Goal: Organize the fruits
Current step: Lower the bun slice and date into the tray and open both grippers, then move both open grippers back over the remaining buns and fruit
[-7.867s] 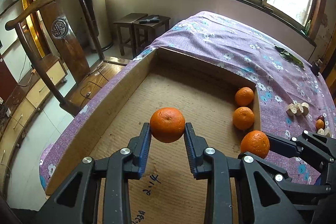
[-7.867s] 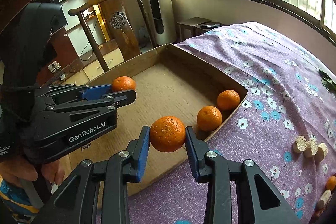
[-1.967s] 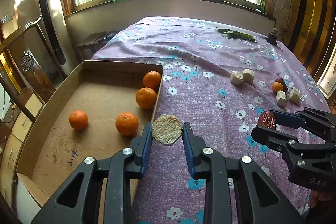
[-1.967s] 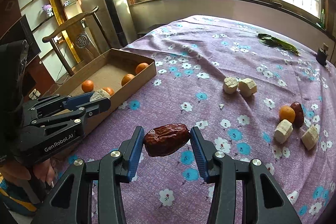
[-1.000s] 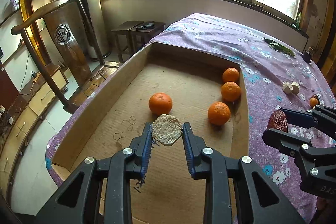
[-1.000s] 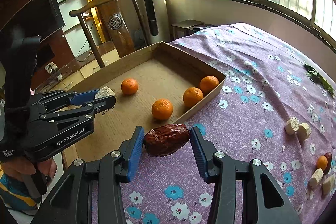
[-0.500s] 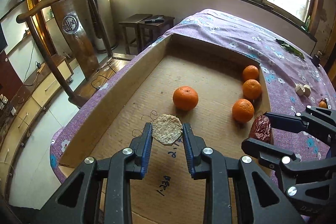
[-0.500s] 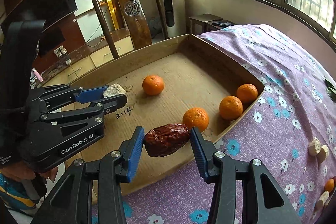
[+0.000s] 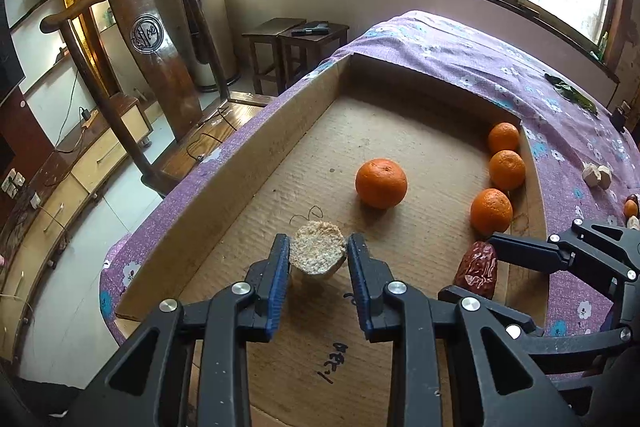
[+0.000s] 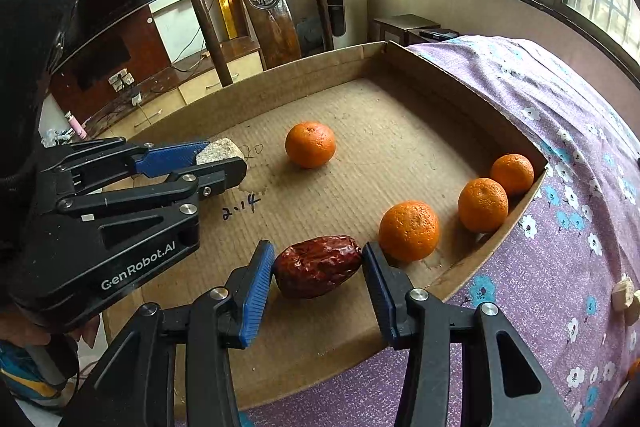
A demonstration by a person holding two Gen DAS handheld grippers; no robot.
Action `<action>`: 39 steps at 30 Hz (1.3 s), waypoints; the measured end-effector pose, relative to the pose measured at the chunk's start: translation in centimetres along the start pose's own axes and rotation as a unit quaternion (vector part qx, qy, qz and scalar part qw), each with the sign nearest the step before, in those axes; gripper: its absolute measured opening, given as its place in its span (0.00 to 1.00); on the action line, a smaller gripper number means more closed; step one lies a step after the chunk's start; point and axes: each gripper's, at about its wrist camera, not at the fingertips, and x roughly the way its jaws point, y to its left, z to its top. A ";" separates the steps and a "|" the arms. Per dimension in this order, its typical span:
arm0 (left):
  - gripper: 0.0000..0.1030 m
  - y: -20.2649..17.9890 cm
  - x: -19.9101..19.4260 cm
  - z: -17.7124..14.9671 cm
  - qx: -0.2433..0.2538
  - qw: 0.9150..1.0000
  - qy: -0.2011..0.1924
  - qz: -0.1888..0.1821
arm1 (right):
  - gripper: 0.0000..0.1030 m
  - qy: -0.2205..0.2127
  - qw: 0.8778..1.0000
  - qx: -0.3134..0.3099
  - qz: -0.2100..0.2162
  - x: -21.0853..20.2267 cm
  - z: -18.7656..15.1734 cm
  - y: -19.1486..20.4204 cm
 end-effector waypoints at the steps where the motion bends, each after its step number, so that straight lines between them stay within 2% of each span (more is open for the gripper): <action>1: 0.43 0.0 0.0 0.0 -0.001 1.000 0.000 -0.001 | 0.51 -0.001 1.000 0.000 0.000 -0.1 -0.1 0.1; 2: 0.53 0.1 0.0 -0.1 -0.003 1.000 -0.001 -0.004 | 0.53 -0.001 1.000 0.000 -0.001 -0.3 -0.1 0.2; 4: 0.61 0.1 -0.2 -0.1 -0.007 1.000 -0.003 -0.004 | 0.59 -0.004 1.000 0.001 -0.001 -0.8 -0.3 0.2; 10: 0.63 -0.1 -1.1 0.1 -0.016 1.000 -0.012 -0.008 | 0.59 -0.023 1.000 0.013 -0.010 -3.0 -1.0 -0.4; 14: 0.77 -1.5 -2.4 0.3 -0.007 0.999 -0.034 -0.011 | 0.59 -0.041 0.999 0.026 -0.021 -5.2 -1.7 -1.3; 17: 0.81 -3.0 -3.3 0.4 0.004 0.999 -0.047 -0.010 | 0.63 -0.057 0.997 0.040 -0.032 -6.8 -2.3 -2.2; 27: 0.83 -9.1 -4.9 0.4 0.046 0.996 -0.060 -0.048 | 0.65 -0.072 0.990 0.097 -0.074 -10.9 -5.8 -6.5; 39: 0.83 -17.1 -5.2 -0.7 0.099 0.989 -0.049 -0.099 | 0.66 -0.078 0.975 0.168 -0.120 -15.4 -11.5 -11.7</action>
